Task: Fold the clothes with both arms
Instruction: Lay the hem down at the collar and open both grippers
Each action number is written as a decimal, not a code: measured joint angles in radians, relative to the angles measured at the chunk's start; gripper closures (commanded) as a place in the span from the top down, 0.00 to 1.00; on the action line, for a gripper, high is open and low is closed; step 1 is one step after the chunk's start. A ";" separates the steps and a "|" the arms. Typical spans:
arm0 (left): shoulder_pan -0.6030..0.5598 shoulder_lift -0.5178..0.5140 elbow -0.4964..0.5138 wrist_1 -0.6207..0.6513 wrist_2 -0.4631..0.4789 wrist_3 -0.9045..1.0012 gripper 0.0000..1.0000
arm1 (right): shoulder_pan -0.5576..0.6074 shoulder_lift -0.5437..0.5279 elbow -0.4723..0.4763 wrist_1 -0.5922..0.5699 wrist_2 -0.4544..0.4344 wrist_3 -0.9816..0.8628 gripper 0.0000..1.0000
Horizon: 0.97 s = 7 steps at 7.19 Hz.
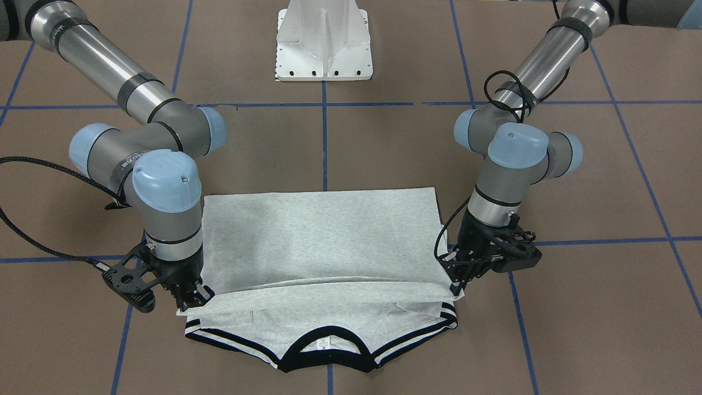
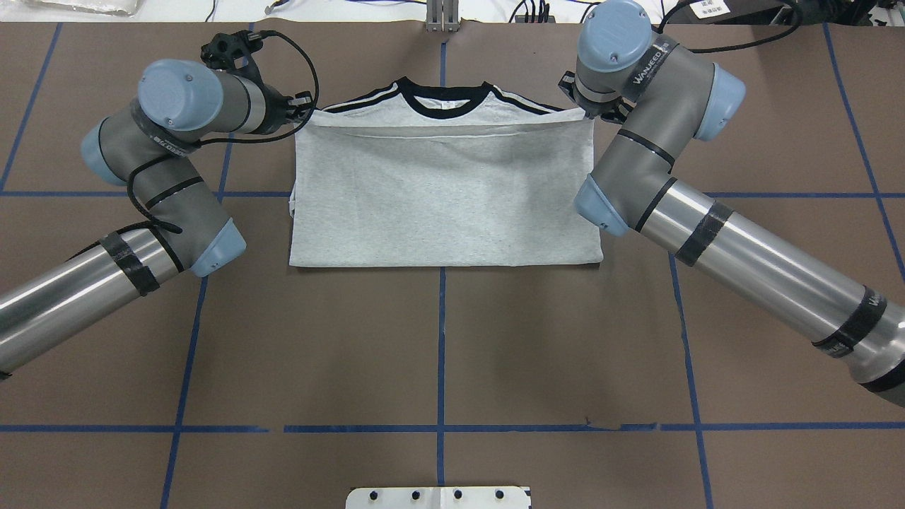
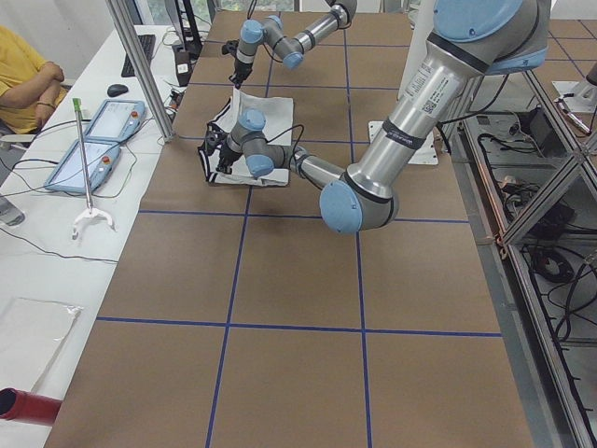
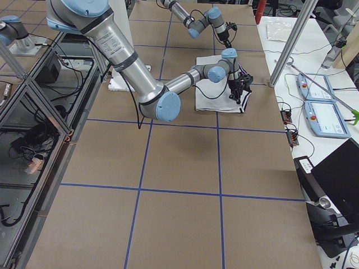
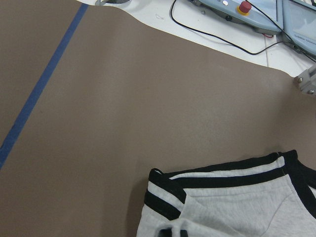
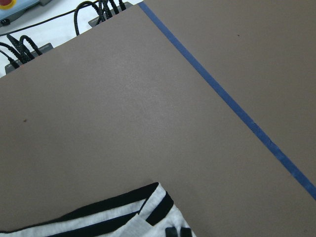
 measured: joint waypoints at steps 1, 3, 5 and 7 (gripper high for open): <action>0.000 -0.010 0.022 -0.010 0.000 0.000 0.00 | 0.000 0.003 -0.009 0.004 -0.001 0.000 0.00; -0.001 -0.017 0.044 -0.022 0.000 0.000 0.00 | 0.001 0.016 -0.023 0.007 -0.004 0.000 0.00; -0.001 -0.018 0.049 -0.024 0.001 0.000 0.00 | 0.001 0.035 -0.051 0.007 -0.015 0.002 0.00; -0.004 -0.018 0.050 -0.028 0.001 0.000 0.26 | 0.000 0.038 -0.079 0.031 -0.029 0.003 0.28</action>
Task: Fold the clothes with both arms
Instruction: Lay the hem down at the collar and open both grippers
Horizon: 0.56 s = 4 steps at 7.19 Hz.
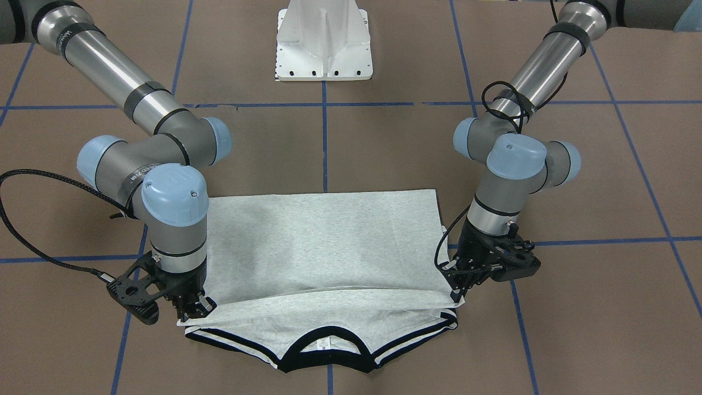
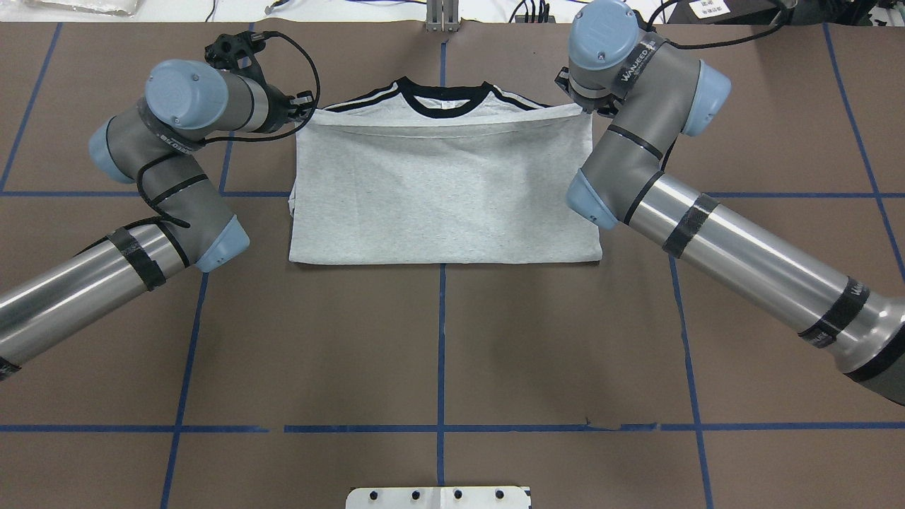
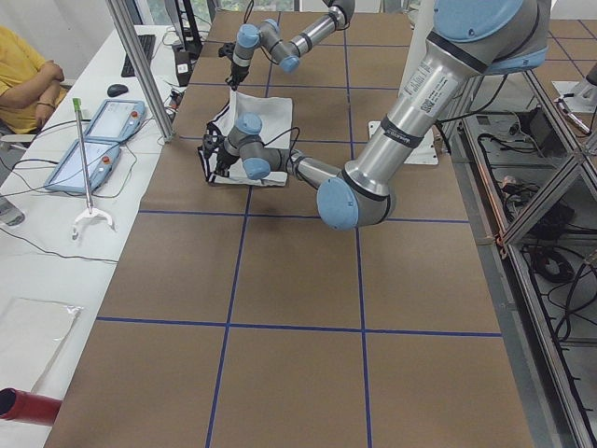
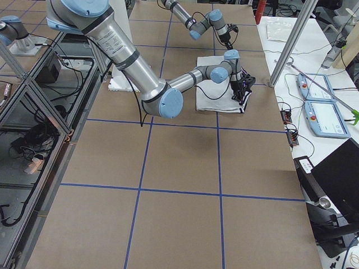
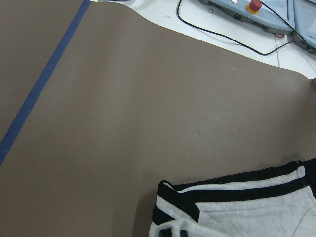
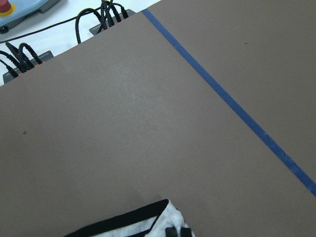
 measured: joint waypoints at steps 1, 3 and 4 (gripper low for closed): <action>-0.004 0.000 0.001 -0.001 0.000 0.000 0.42 | 0.000 0.000 -0.005 0.010 -0.001 0.000 0.47; -0.018 0.000 0.005 -0.011 0.000 -0.002 0.50 | 0.000 0.001 -0.002 0.018 0.003 0.000 0.50; -0.021 0.000 0.006 -0.014 0.000 -0.004 0.50 | 0.002 -0.001 0.009 0.020 0.005 0.002 0.51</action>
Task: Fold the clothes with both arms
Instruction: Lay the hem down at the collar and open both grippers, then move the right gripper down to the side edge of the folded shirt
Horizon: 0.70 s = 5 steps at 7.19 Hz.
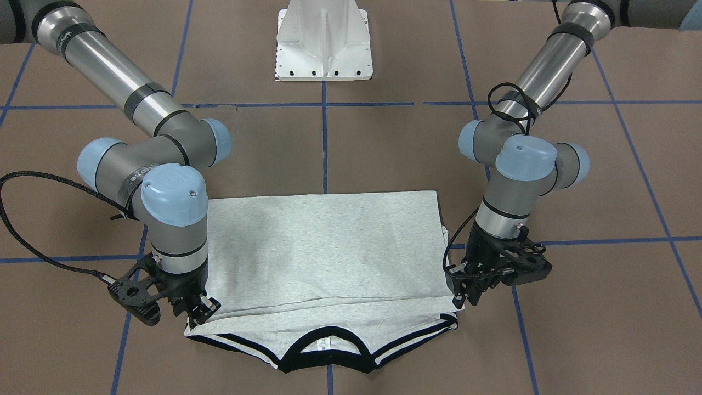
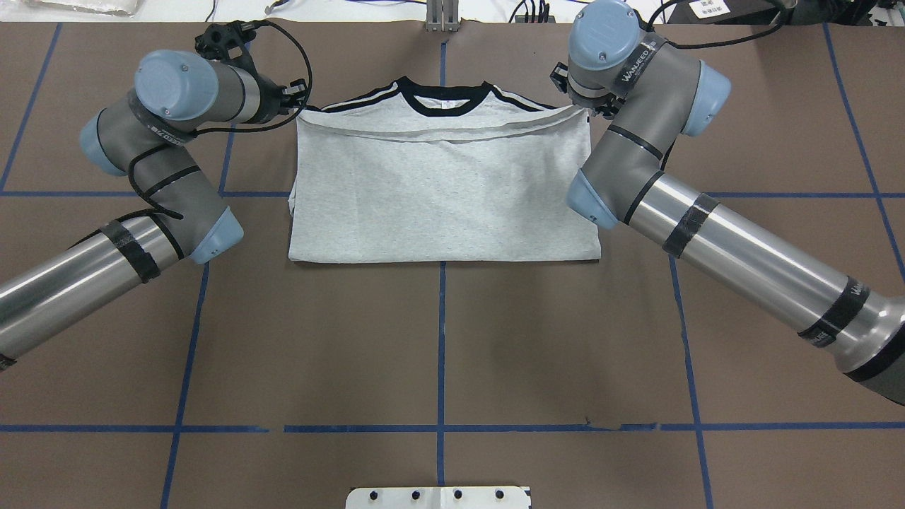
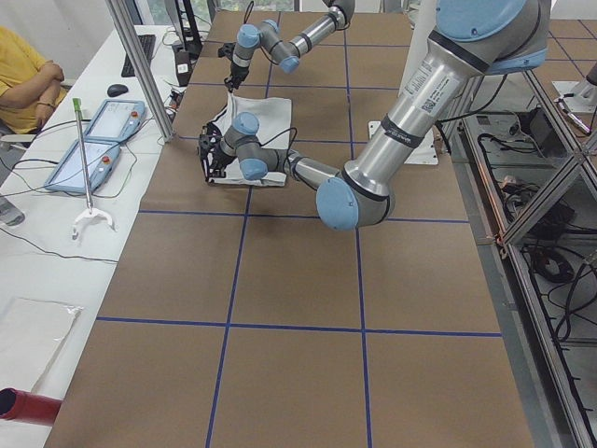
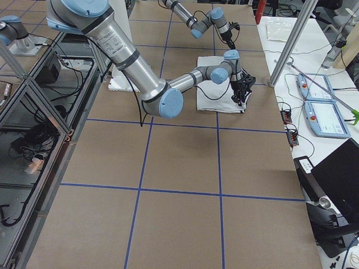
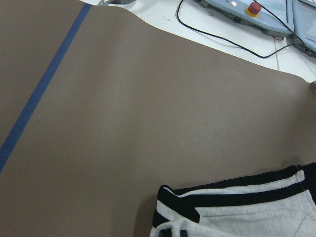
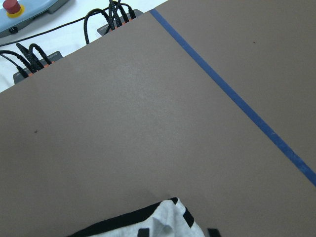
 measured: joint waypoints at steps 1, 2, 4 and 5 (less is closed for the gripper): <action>-0.004 0.000 -0.001 -0.002 -0.002 -0.002 0.50 | 0.001 -0.015 0.030 0.001 0.003 0.003 0.54; -0.011 -0.001 -0.004 -0.010 -0.005 -0.004 0.50 | -0.005 -0.060 0.101 0.001 0.010 0.009 0.60; -0.020 0.001 -0.011 -0.043 -0.011 -0.004 0.50 | -0.061 -0.193 0.295 -0.002 0.024 0.054 0.66; -0.021 0.004 -0.017 -0.049 -0.011 -0.005 0.50 | -0.097 -0.250 0.378 -0.006 0.025 0.098 0.69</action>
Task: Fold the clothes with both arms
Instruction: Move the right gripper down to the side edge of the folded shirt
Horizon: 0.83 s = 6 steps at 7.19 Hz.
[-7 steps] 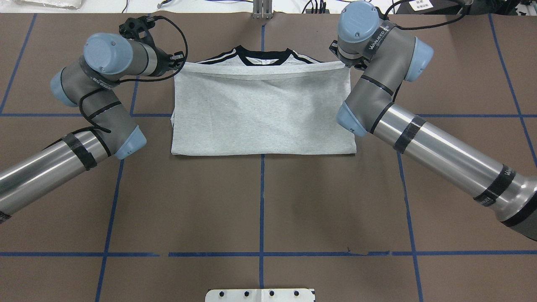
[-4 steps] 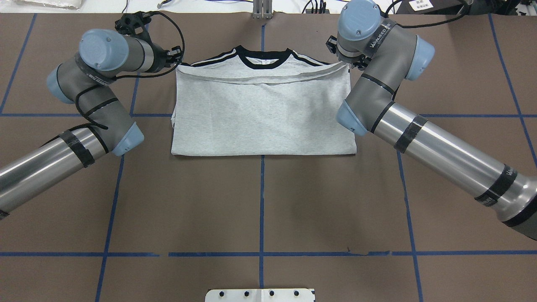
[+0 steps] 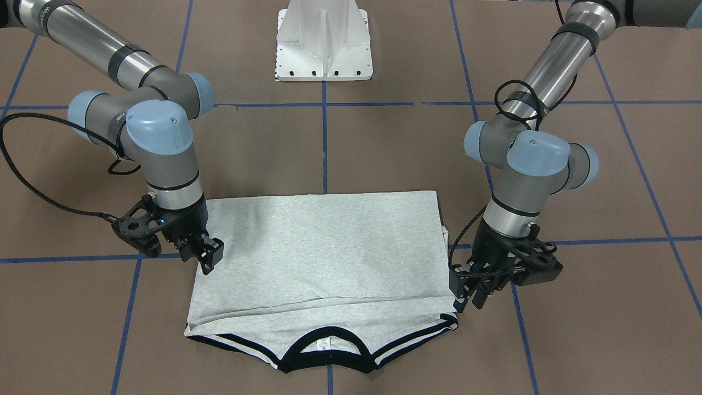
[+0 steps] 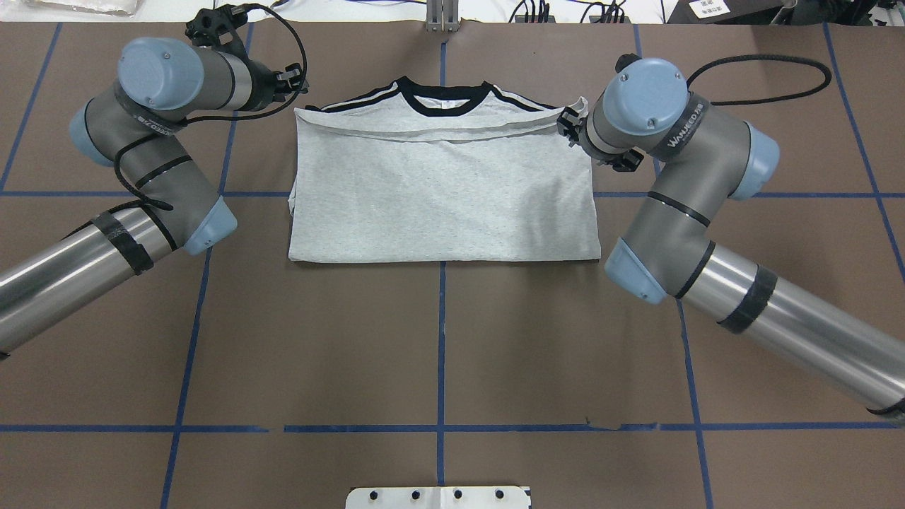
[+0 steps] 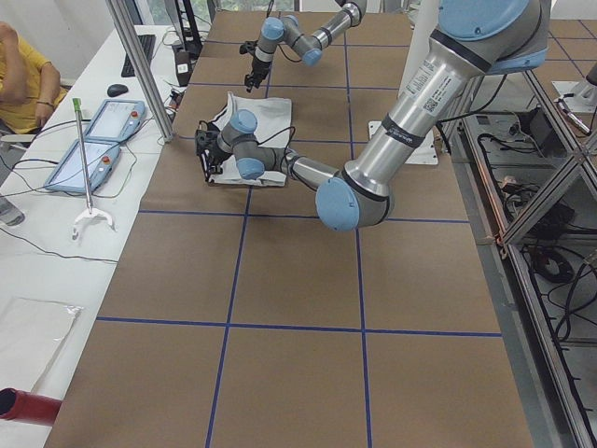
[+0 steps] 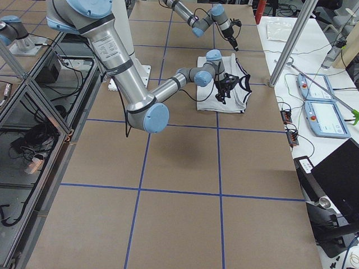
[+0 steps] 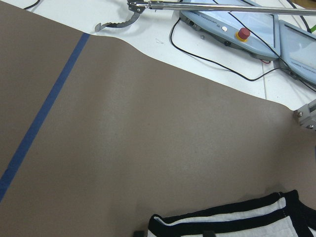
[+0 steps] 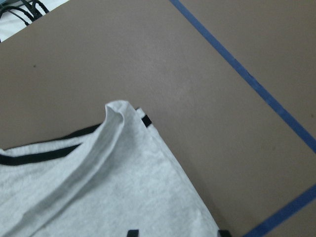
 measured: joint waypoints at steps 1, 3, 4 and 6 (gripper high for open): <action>0.000 0.003 -0.006 -0.002 0.000 0.000 0.50 | -0.032 -0.050 0.066 -0.002 0.000 0.034 0.69; 0.000 0.006 -0.009 -0.003 0.000 0.002 0.50 | -0.086 -0.113 0.133 0.000 -0.002 0.099 0.69; 0.000 0.008 -0.010 -0.004 0.001 0.003 0.50 | -0.107 -0.132 0.140 0.003 -0.003 0.127 0.69; 0.001 0.010 -0.011 -0.005 0.001 0.004 0.50 | -0.135 -0.156 0.141 0.007 -0.004 0.156 0.69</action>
